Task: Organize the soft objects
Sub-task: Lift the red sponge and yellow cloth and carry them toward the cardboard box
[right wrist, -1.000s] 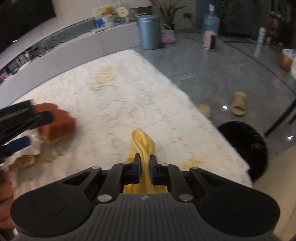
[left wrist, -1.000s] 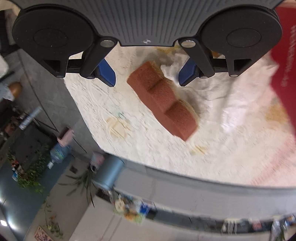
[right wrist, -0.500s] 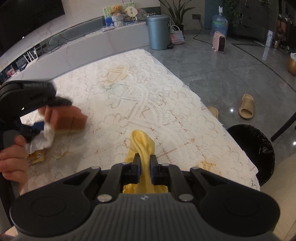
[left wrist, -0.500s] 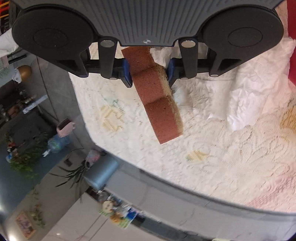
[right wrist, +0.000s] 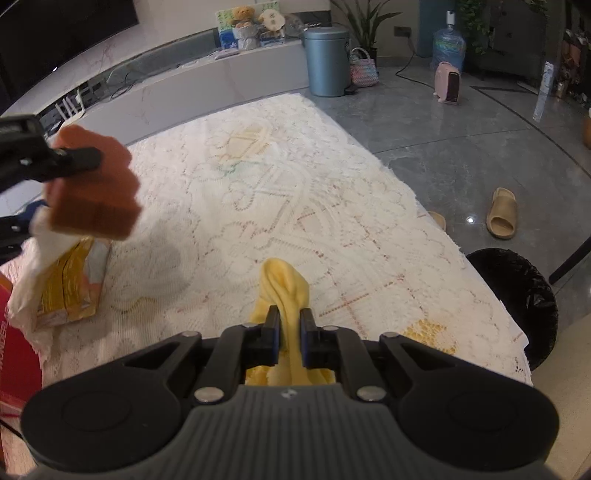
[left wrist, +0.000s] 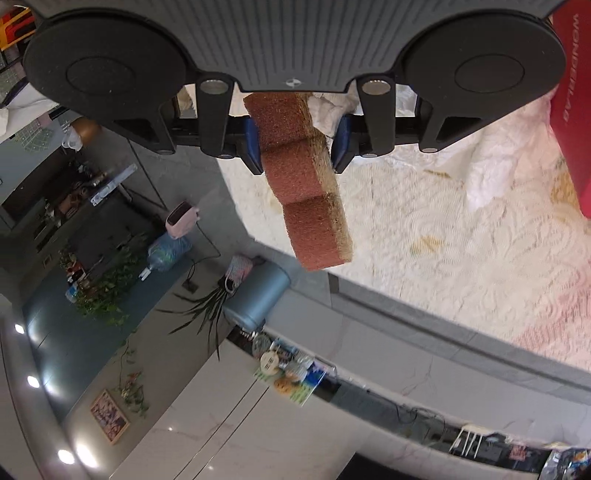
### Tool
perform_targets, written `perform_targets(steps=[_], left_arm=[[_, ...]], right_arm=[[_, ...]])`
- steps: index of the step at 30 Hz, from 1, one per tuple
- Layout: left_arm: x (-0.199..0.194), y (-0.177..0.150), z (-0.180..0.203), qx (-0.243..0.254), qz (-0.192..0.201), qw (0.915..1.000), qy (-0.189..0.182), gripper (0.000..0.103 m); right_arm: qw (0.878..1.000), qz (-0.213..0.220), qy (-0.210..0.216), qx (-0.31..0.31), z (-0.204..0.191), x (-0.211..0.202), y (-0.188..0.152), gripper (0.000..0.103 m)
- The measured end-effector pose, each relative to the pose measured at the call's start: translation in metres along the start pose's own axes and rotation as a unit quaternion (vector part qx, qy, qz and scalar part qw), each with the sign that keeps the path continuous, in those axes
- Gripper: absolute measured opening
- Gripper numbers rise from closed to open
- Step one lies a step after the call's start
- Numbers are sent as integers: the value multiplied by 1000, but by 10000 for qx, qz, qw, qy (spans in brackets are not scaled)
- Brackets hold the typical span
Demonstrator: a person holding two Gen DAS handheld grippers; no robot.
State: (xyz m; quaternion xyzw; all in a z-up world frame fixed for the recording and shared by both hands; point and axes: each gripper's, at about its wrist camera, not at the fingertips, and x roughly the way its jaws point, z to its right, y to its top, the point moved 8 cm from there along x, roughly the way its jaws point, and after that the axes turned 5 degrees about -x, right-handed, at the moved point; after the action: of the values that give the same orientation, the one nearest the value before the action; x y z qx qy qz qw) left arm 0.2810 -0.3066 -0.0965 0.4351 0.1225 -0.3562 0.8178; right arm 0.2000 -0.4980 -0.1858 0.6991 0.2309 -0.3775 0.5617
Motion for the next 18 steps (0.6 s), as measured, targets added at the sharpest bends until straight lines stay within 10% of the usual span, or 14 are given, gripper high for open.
perform_targets(steps=[18], left_arm=[[-44, 25, 40, 455, 360, 9979, -278, 39]], right_arm=[[9999, -5, 100, -44, -5, -1, -1, 9]])
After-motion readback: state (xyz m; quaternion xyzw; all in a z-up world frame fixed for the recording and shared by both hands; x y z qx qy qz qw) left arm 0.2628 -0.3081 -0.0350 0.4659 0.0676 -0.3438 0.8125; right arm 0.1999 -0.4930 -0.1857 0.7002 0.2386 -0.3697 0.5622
